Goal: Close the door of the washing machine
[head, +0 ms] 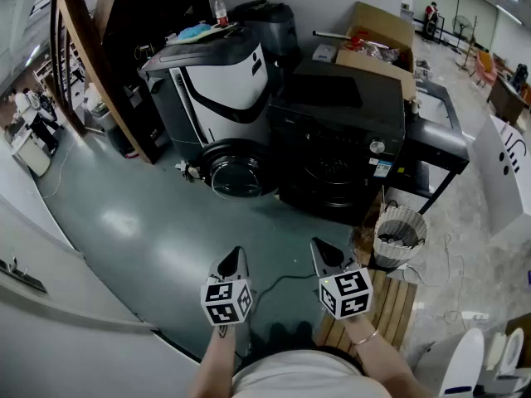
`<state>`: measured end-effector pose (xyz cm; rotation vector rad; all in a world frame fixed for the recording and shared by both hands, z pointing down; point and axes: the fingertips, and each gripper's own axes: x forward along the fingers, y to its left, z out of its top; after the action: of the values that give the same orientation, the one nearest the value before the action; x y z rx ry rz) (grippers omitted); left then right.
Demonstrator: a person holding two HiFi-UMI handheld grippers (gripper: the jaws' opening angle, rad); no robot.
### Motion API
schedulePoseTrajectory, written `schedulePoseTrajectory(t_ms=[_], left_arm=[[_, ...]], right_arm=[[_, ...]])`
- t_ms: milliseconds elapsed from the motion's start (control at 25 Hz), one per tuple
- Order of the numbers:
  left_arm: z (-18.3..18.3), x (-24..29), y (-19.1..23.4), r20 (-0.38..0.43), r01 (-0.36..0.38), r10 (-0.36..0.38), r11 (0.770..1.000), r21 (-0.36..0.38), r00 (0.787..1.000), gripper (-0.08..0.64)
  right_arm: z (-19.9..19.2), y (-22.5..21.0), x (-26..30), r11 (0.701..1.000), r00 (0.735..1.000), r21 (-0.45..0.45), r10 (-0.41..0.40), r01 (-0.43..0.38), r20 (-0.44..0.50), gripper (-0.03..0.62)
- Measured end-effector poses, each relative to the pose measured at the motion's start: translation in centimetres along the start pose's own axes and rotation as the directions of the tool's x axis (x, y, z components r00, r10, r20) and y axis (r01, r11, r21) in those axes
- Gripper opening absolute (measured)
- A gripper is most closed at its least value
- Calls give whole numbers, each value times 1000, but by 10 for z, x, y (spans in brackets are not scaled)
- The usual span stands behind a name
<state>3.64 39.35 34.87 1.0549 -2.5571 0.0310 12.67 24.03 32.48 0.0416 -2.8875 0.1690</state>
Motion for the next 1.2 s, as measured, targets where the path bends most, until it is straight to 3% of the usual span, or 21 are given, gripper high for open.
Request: schedulePoseTrajectory(t_ms=[520,880,1080,1200], left_arm=[[2,10,-10,6,-40,40,999,16,999,23],[-6,7,7,-12,-100,100,995,14,995,23],[-4,23,28,-33,-119,119,993,20,992,32],[0,42,42,-41,-123,123,992,4,992,87]], right_arm=[[2,-21,-4,998,999,52,26,-27,29,6],[-2,-26,3,998,1000,51,21,-22,8,8],[2,-22,32,997,998,54,54,-54,-7,51],[7,-26,56,996,998,61,60,-59,-14,73]])
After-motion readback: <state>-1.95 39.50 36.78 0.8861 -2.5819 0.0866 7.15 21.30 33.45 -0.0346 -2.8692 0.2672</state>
